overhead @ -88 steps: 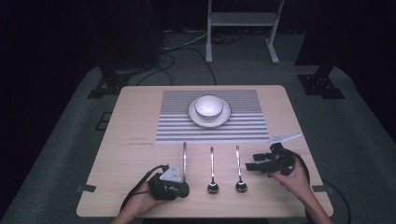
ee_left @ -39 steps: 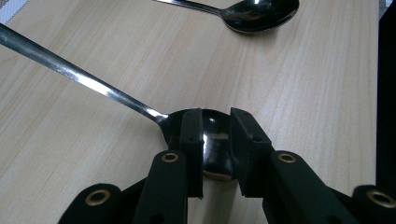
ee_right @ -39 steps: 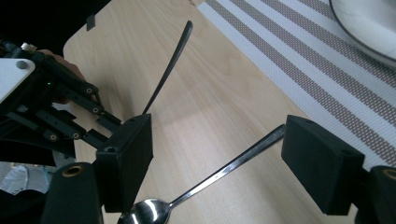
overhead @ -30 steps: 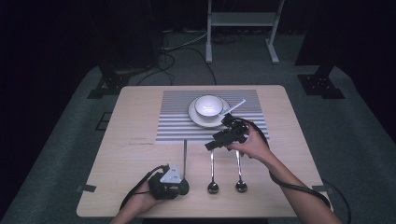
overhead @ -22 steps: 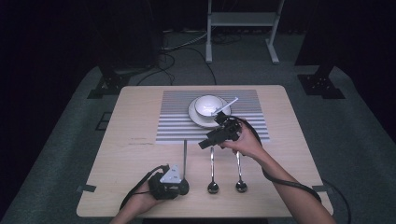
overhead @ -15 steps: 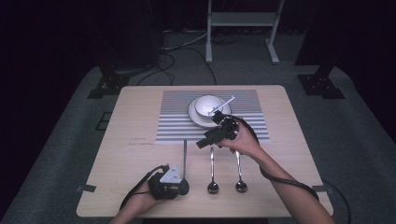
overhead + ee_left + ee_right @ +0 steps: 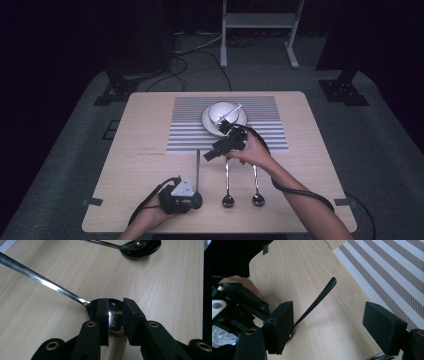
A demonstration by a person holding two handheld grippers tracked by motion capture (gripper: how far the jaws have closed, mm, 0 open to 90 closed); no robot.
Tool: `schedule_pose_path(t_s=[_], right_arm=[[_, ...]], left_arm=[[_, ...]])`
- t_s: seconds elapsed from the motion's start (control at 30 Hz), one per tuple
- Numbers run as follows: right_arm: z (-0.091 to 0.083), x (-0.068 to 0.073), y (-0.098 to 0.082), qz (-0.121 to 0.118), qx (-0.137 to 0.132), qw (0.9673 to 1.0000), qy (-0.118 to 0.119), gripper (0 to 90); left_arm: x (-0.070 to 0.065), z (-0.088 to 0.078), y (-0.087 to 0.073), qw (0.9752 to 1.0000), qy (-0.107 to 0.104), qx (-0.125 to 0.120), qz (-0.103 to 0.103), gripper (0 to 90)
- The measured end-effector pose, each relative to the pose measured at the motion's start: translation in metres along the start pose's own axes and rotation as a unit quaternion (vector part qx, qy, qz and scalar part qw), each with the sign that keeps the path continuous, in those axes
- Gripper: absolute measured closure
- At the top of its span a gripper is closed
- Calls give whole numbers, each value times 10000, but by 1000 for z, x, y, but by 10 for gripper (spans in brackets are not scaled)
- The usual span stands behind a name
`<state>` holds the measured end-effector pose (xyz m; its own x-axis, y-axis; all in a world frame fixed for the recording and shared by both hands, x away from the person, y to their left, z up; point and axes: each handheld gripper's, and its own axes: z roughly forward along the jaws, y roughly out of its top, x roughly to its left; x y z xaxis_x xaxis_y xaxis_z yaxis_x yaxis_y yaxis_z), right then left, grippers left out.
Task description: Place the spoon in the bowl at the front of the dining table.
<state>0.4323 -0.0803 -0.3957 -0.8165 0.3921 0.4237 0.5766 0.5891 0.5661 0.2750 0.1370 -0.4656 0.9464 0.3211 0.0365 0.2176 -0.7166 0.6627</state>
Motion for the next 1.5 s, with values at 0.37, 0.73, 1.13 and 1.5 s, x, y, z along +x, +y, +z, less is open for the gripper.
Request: schedule_pose_path(t_s=[0.37,0.73,1.13,1.5], right_arm=[[9,-1,4,-12,119,9999,37,235],[21,1,10,-54,254,9996,78,235],[38,3,18,-70,349,9992,162,235],[52,2,23,-83,531,9986,13,349]], left_arm=[[0,0,0,10000,-4,-13,-14,750],[0,0,0,10000,8,3,8,750],[0,0,0,10000,9,-1,15,750],[1,0,-1,10000,-15,-38,-26,743]])
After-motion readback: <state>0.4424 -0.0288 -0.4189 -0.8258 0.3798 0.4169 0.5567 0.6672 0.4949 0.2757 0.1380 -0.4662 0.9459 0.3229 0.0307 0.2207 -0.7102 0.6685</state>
